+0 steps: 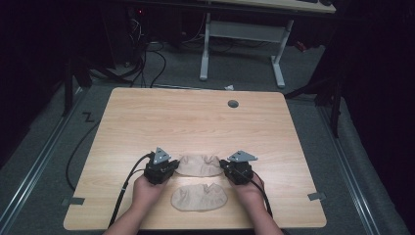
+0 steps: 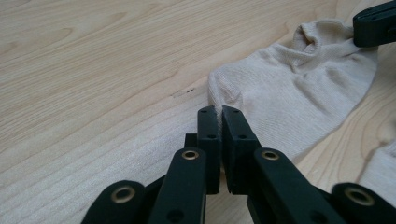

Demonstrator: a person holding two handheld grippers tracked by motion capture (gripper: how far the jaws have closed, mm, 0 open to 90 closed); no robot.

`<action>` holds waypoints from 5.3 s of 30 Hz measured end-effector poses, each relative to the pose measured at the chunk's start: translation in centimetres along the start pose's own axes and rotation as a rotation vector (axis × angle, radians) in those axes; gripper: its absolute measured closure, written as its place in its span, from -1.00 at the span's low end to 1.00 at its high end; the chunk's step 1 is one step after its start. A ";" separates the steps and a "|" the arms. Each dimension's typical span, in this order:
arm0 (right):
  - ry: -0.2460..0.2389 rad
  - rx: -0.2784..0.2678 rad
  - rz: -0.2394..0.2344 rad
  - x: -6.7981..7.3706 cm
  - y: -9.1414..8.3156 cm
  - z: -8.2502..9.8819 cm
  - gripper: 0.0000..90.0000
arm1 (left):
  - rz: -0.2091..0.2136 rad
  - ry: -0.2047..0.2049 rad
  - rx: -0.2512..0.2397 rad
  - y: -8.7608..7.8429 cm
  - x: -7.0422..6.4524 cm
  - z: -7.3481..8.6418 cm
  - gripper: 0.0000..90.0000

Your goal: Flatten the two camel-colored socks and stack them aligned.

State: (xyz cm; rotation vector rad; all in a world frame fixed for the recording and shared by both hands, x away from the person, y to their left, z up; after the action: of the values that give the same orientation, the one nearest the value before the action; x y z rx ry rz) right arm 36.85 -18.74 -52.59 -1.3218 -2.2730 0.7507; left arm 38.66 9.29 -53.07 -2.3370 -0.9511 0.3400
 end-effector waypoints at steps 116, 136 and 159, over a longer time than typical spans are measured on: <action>-0.153 0.033 -0.055 4.5 -6.7 5.5 0.56 | 0.051 0.132 0.139 -6.6 -7.0 3.3 0.33; -0.090 -0.065 -0.008 2.9 -7.2 4.7 0.24 | 0.027 0.075 0.037 -7.5 -4.3 2.2 0.18; 0.022 -0.059 0.129 -2.9 -3.6 1.7 0.18 | -0.166 0.000 0.053 -6.6 4.5 3.5 0.12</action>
State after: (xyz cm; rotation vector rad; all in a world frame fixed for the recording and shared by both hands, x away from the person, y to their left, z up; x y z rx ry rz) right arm 34.81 -23.17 -51.87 -1.5089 -2.2253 0.7126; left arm 36.67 17.68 -51.87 -2.1930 -1.1135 0.2942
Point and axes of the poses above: each handheld gripper's, and its own axes: y roughly forward along the jaws, z roughly out of its underside, x roughly to its left, the point moved 1 cm from there along y, roughly forward along the jaws, and after that the axes turned 6 degrees about y, right-handed, at the moved point
